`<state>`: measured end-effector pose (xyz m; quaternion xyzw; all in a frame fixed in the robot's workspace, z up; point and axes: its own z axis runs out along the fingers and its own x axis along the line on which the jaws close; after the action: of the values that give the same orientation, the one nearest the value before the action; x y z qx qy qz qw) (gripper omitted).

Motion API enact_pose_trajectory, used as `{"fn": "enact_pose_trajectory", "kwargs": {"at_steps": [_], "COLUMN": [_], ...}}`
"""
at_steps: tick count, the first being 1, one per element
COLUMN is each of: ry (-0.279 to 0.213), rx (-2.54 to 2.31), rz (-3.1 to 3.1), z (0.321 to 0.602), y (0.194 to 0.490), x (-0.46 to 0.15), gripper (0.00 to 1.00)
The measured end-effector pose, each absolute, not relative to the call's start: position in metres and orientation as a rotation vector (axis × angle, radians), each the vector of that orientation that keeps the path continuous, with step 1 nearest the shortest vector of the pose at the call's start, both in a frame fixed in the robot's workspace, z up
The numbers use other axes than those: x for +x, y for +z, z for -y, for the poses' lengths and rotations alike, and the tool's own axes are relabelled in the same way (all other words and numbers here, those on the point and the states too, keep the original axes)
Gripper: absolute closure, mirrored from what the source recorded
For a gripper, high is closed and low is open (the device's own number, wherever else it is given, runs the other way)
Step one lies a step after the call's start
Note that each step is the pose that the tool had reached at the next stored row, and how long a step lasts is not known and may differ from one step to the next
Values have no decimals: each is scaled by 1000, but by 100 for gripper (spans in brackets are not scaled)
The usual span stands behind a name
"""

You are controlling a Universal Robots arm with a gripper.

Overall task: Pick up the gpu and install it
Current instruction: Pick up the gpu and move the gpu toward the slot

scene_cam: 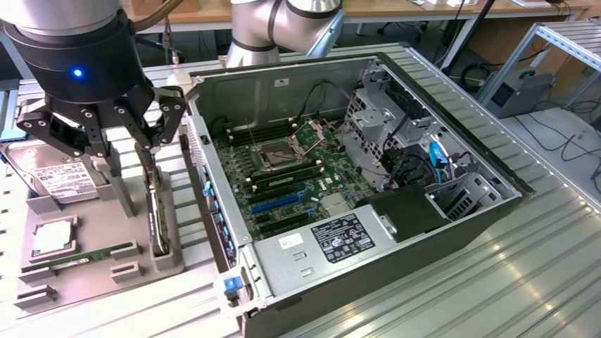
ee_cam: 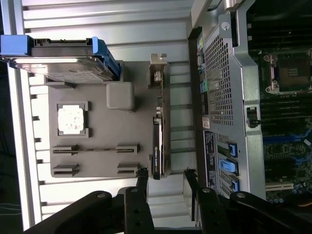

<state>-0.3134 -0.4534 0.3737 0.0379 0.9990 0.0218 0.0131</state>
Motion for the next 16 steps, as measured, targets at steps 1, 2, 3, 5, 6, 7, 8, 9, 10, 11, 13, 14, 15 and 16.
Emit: {"fn": "enact_pose_trajectory", "kwargs": {"at_steps": [1, 2, 3, 5, 6, 7, 8, 9, 10, 11, 13, 14, 15, 16], "ry": [68, 68, 68, 69, 69, 69, 69, 69, 69, 69, 69, 69, 69, 69], "rx": [118, 118, 118, 118, 118, 118, 118, 118, 118, 118, 118, 118, 118, 118], "rz": [-3112, -3112, -3112, -3112, -3112, -3112, -3112, -3112, -3112, -3112, -3112, -3112, -3112, -3112], "z": [453, 453, 453, 453, 453, 453, 453, 453, 453, 453, 453, 453, 453, 453], "y": [373, 373, 372, 370, 370, 369, 369, 369, 368, 368, 367, 366, 366, 365], "x": [-313, -313, -313, -313, -313, -313, -313, -313, -313, -313, -313, -313, -313, -313], "gripper": [58, 58, 58, 58, 58, 58, 58, 58, 58, 58, 58, 58, 58, 58]}}
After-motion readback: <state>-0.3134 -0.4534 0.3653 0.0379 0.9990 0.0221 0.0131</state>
